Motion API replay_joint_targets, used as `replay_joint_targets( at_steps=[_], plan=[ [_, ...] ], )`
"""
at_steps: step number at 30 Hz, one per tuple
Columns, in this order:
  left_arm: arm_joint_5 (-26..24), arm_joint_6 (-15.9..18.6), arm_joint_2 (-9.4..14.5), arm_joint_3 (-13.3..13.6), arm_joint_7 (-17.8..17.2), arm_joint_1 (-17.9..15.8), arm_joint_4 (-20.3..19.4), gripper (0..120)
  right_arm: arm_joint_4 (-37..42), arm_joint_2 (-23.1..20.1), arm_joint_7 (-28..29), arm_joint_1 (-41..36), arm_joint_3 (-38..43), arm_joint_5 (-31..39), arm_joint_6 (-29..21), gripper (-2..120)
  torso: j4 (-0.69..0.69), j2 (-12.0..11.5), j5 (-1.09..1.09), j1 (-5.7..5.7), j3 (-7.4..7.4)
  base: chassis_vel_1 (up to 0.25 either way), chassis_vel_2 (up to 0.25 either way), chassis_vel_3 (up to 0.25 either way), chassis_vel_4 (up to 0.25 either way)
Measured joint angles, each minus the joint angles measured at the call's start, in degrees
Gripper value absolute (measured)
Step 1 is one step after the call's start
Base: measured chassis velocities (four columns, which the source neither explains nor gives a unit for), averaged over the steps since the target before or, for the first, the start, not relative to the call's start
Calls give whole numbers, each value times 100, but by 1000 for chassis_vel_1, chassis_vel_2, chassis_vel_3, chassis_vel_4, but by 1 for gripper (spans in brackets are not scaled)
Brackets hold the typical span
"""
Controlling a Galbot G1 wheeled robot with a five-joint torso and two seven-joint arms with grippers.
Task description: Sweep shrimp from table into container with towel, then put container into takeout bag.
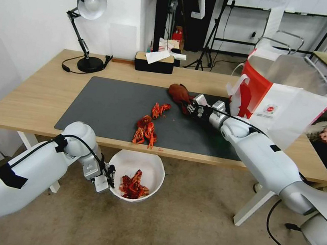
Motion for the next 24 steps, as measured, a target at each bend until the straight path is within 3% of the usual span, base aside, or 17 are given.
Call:
replay_joint_targets(
  at_steps=[5, 24],
  plan=[
    [-2, -6, 1, -13, -3, -9, 2, 0, -295, 128, -497, 81, 0, 24, 138, 8, -1, 0, 0, 0, 0, 0, 0, 0, 0],
    [-22, -61, 19, -70, -22, -17, 56, 0, -369, 222, -1340, 66, -51, 20, 483, 8, 0, 1, 0, 0, -1, 0, 0, 0, 0]
  ],
)
